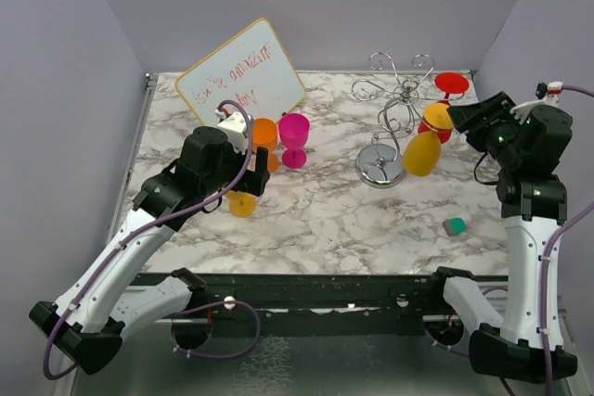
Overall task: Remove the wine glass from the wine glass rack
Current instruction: Pick up the wine glass from the wine rack.
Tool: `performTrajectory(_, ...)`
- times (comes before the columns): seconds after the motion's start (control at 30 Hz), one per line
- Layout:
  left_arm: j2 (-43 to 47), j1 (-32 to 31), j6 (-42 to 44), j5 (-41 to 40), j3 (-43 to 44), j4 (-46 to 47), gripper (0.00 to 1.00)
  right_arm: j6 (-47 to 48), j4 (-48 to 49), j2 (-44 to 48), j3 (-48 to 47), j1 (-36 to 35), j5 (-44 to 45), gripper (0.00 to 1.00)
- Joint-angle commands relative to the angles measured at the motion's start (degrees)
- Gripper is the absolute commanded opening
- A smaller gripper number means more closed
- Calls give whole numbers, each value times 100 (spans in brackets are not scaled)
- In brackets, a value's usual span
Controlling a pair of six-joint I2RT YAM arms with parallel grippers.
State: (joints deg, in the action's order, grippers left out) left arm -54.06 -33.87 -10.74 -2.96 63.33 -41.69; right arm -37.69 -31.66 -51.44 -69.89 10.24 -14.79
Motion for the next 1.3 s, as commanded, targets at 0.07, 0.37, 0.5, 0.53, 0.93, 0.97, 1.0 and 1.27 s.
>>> performTrajectory(0.07, 54, 12, -69, 120, 48, 46, 99, -251, 208, 52, 262, 37, 287, 51)
performTrajectory(0.37, 46, 12, -61, 112, 48, 34, 99, -423, 464, 65, 532, 33, 197, 40)
performTrajectory(0.5, 34, 12, -62, 103, 48, 35, 99, -361, 455, 84, 493, 31, 265, 35)
performTrajectory(0.53, 28, 16, -64, 103, 48, 34, 99, -335, 432, 85, 463, 37, 312, 34)
performTrajectory(0.93, -26, 13, -73, 112, 43, 38, 99, -179, 355, 116, 275, 37, 260, 14)
performTrajectory(0.97, -18, 14, -69, 112, 40, 37, 99, -177, 346, 124, 262, 31, 274, 14)
performTrajectory(1.0, -12, 12, -74, 112, 39, 38, 99, -175, 342, 132, 257, 36, 279, 14)
performTrajectory(1.27, 31, 12, -77, 112, 21, 37, 99, -494, 373, 180, 258, 38, -40, 1)
